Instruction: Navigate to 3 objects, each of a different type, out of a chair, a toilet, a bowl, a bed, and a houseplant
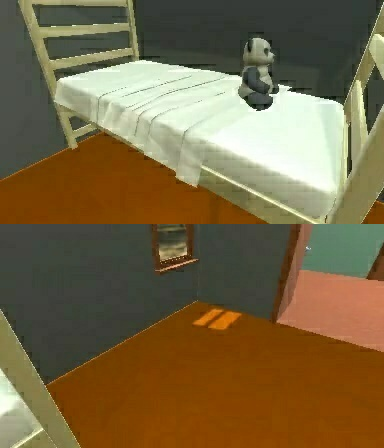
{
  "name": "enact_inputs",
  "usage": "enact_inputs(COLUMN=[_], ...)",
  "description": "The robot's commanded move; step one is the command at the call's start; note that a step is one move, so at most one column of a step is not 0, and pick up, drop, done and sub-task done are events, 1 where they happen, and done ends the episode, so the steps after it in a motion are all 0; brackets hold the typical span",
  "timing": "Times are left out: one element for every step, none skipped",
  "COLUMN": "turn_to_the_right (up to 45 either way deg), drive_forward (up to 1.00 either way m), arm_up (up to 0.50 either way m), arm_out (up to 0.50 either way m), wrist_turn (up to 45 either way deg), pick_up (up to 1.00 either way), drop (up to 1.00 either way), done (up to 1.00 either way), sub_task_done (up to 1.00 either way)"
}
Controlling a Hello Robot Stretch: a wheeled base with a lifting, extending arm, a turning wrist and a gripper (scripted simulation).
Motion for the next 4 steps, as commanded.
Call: enact_inputs(turn_to_the_right=[0.0,-45.0,-45.0,-45.0], drive_forward=[0.0,0.0,0.0,0.0], arm_up=[0.0,0.0,0.0,0.0], arm_out=[0.0,0.0,0.0,0.0], wrist_turn=[0.0,0.0,0.0,0.0], pick_up=[0.0,0.0,0.0,0.0], drop=[0.0,0.0,0.0,0.0], done=[0.0,0.0,0.0,0.0], sub_task_done=[1.0,0.0,0.0,0.0])
